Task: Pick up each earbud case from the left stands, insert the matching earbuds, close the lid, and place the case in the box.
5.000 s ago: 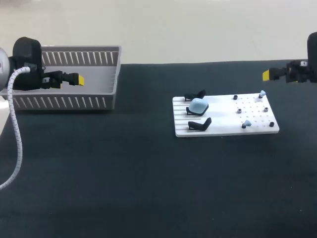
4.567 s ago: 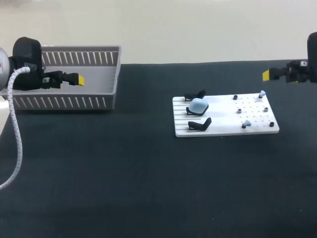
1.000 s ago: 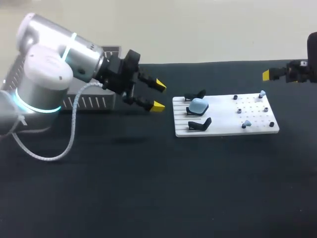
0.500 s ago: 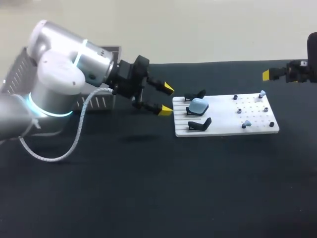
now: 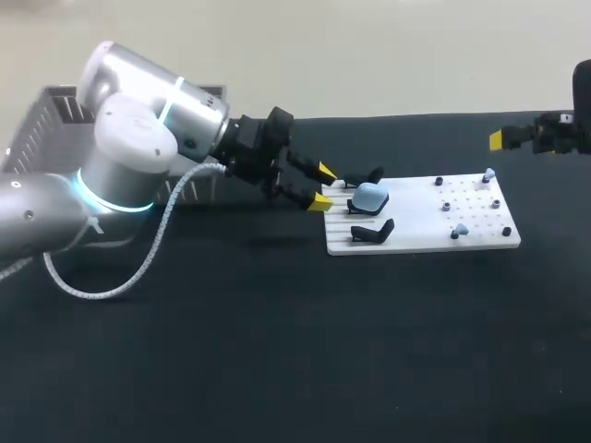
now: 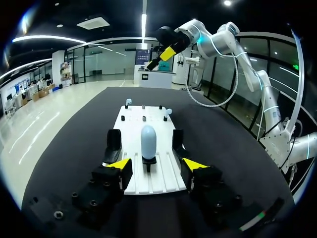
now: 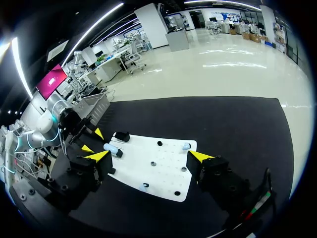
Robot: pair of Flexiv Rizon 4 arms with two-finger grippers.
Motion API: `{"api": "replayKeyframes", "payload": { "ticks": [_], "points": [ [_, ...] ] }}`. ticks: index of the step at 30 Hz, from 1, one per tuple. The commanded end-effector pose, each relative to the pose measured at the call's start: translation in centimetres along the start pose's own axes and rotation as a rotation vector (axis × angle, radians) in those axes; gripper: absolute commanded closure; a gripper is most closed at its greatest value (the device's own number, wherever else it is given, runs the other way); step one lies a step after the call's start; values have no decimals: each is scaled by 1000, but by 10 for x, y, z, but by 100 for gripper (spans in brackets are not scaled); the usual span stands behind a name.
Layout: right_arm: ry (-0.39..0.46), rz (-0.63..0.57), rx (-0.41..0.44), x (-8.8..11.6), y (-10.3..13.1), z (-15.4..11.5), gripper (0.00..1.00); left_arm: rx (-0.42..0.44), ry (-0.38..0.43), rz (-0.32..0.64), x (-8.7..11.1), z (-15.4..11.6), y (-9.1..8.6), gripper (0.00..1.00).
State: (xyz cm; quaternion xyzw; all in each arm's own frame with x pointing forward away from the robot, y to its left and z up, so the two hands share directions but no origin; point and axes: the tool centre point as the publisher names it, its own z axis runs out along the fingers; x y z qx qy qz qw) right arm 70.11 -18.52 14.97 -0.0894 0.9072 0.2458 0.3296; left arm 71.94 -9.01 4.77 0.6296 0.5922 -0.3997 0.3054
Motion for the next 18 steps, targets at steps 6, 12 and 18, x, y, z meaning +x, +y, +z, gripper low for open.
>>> {"api": "replayKeyframes", "payload": {
  "ticks": [6, 12, 18],
  "points": [
    [0, -1, -1, 0, 0, 0, 0, 19, -6, -5, 1, 11, 4, 36],
    [0, -1, -1, 0, 0, 0, 0, 19, 9, -2, -2, 18, 2, 37],
    [0, -1, -1, 0, 0, 0, 0, 11, 38, 3, -3, 24, 3, 33]
  ]
}}
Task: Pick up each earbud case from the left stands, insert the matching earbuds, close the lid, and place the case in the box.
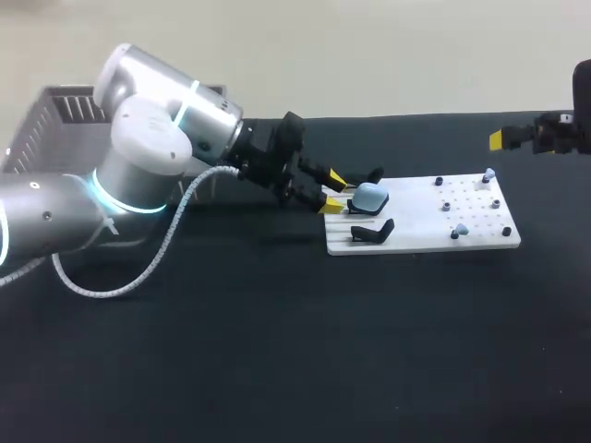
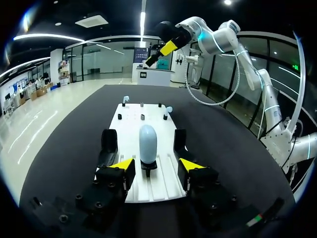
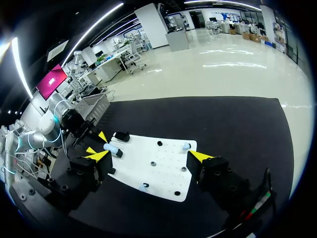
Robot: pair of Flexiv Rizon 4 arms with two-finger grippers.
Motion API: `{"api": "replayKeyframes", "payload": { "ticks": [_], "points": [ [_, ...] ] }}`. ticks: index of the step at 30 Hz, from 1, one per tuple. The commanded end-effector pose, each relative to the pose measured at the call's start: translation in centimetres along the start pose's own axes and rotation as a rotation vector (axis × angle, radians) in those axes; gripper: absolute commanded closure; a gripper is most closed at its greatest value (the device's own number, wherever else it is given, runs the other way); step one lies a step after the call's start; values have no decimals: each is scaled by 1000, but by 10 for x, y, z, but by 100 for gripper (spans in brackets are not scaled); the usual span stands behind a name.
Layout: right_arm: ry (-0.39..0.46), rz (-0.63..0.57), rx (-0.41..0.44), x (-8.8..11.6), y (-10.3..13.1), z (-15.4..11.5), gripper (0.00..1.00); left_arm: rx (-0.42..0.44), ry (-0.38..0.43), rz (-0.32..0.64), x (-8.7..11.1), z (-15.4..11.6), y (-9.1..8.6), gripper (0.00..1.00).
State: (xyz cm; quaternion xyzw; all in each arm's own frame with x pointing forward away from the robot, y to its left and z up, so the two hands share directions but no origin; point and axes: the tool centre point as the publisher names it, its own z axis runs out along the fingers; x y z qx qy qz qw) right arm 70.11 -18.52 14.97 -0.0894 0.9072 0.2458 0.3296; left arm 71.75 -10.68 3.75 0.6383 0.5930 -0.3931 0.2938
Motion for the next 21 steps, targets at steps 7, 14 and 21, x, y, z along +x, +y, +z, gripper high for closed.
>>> {"api": "replayKeyframes", "payload": {
  "ticks": [7, 14, 21],
  "points": [
    [0, -1, -1, 0, 0, 0, 0, 0, -23, -10, -3, 8, 6, 33],
    [0, -1, -1, 0, 0, 0, 0, 2, -34, -11, -2, 10, 7, 39],
    [0, -1, -1, 0, 0, 0, 0, 5, -60, 5, -3, 13, 4, 44]
  ]
}}
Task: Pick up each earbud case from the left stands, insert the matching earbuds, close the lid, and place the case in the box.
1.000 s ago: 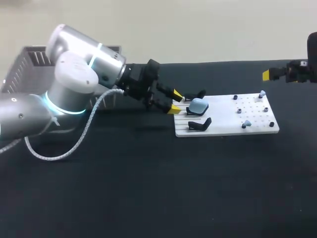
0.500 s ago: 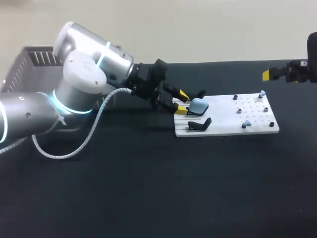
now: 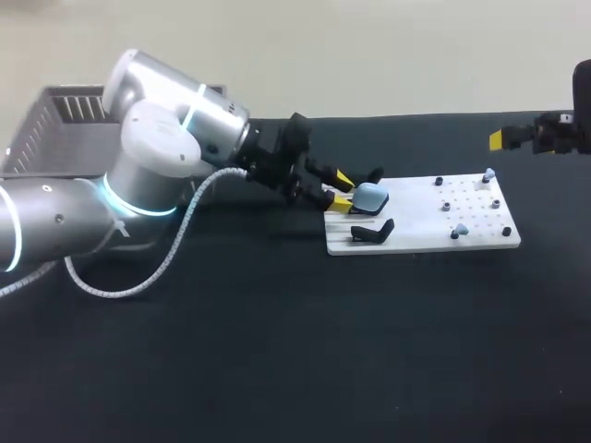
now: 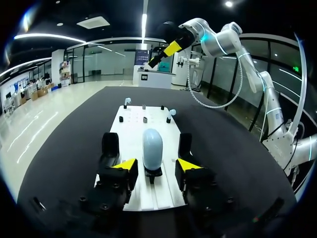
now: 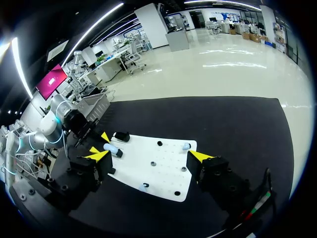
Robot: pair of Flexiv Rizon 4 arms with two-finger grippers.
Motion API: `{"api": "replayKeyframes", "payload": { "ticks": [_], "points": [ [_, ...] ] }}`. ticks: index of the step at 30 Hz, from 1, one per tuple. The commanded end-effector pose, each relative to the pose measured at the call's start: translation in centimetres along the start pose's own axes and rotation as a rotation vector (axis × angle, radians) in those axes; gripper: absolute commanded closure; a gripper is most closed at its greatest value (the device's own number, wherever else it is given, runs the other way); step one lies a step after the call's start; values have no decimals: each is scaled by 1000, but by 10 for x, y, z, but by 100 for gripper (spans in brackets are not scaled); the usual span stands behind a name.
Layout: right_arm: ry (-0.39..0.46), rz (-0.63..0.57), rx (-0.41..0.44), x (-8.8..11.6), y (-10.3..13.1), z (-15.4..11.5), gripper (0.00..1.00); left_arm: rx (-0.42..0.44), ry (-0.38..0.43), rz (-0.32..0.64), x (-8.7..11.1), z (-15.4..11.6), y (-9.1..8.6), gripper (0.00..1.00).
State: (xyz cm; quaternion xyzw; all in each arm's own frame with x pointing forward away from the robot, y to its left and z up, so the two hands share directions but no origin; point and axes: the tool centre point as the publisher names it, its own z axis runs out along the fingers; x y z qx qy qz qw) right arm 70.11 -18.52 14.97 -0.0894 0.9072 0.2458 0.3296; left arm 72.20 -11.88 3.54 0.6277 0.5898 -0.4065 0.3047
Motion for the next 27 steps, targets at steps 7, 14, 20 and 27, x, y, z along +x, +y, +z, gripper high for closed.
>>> {"api": "replayKeyframes", "payload": {
  "ticks": [7, 14, 20, 27],
  "points": [
    [0, -1, -1, 0, 0, 0, 0, -3, -24, 10, 3, 6, -4, 40],
    [0, -1, -1, 0, 0, 0, 0, -7, -31, 4, 6, 6, -3, 43],
    [0, -1, -1, 0, 0, 0, 0, -4, -35, 8, 6, 9, 0, 47],
    [0, -1, -1, 0, 0, 0, 0, 4, -38, 15, 5, 11, 1, 45]
  ]
}}
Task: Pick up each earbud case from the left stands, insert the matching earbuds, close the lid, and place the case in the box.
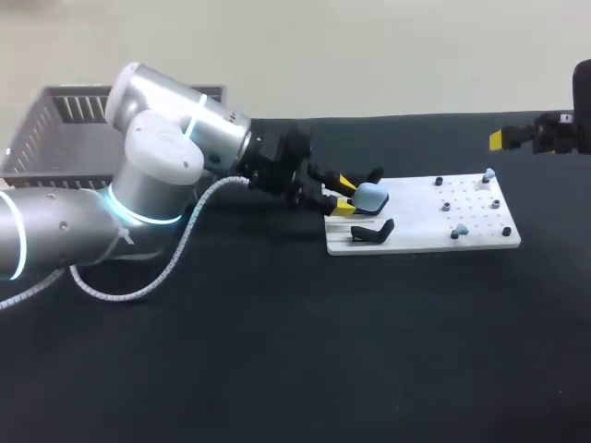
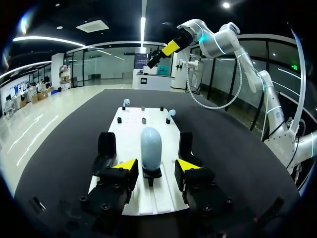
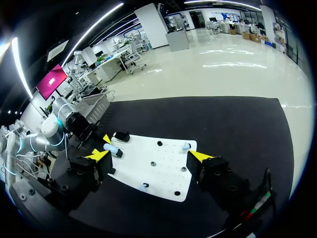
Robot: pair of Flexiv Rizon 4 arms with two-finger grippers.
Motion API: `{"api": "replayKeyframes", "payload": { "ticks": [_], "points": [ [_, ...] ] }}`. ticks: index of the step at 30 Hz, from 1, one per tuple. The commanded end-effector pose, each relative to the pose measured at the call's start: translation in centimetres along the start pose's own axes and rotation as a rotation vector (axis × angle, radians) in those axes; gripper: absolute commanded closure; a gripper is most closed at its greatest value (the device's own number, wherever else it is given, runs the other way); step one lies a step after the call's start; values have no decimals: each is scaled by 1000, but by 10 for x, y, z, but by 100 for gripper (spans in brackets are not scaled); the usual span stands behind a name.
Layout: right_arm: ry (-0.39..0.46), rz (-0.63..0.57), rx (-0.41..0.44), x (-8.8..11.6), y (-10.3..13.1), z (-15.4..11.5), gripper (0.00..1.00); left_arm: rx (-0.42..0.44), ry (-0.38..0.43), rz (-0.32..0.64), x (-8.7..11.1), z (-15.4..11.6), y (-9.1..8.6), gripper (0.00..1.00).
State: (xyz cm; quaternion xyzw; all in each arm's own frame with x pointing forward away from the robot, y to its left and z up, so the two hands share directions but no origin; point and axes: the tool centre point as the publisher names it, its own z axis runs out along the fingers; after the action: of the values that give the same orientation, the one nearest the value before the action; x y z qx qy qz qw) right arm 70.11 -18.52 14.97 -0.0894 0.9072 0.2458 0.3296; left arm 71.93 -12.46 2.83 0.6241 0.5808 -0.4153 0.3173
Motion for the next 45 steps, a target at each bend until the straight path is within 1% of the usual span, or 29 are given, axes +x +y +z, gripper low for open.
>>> {"api": "replayKeyframes", "payload": {
  "ticks": [1, 6, 7, 8, 12, 17, 21, 27, 35, 39, 45],
  "points": [
    [0, -1, -1, 0, 0, 0, 0, 5, -3, 3, 1, 2, 2, 46],
    [0, -1, -1, 0, 0, 0, 0, 8, -7, 1, 1, 3, 4, 45],
    [0, -1, -1, 0, 0, 0, 0, 9, -7, 2, 1, 4, 4, 42],
    [0, -1, -1, 0, 0, 0, 0, 10, -7, 2, 1, 4, 5, 42],
    [0, -1, -1, 0, 0, 0, 0, 13, -9, 4, -1, 6, 6, 43],
    [0, -1, -1, 0, 0, 0, 0, 15, -10, 7, -2, 7, 7, 48],
    [0, -1, -1, 0, 0, 0, 0, 17, -12, 12, -4, 8, 8, 47],
    [0, -1, -1, 0, 0, 0, 0, 25, -13, 14, -5, 10, 8, 50],
    [0, -1, -1, 0, 0, 0, 0, 30, -16, 12, -5, 12, 8, 51],
    [0, -1, -1, 0, 0, 0, 0, 29, -15, 11, -5, 12, 8, 53],
    [0, -1, -1, 0, 0, 0, 0, 32, -15, 15, -6, 13, 8, 52]
  ]
}}
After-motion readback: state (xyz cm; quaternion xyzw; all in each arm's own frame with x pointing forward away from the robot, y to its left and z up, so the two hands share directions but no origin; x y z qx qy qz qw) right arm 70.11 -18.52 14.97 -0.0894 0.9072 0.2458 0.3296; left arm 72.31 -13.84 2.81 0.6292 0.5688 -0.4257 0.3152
